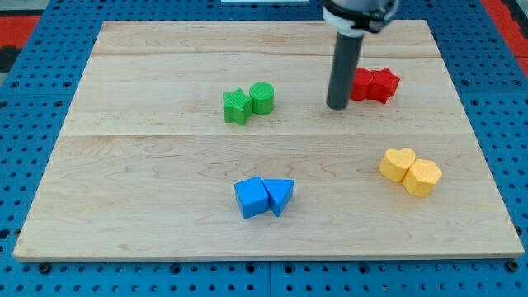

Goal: Separate the yellow hexagon from the yellow star

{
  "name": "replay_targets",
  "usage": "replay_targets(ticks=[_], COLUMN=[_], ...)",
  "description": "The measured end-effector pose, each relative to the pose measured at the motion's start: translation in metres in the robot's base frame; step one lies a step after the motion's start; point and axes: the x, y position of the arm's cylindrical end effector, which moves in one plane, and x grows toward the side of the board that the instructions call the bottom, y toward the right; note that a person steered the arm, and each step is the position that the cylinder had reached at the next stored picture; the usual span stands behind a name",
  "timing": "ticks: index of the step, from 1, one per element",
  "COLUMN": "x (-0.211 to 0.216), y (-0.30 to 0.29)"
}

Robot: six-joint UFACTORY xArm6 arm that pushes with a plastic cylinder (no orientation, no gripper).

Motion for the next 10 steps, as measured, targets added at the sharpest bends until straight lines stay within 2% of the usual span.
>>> replay_targets(ticks=[1,3,4,6,7,8,9,10], x=[0.008,0.121,0.142,0.098,0.078,0.097,0.106,0.098], y=[0.072,0.190,0.150,0.004,-0.027,-0.026,-0.057,-0.173])
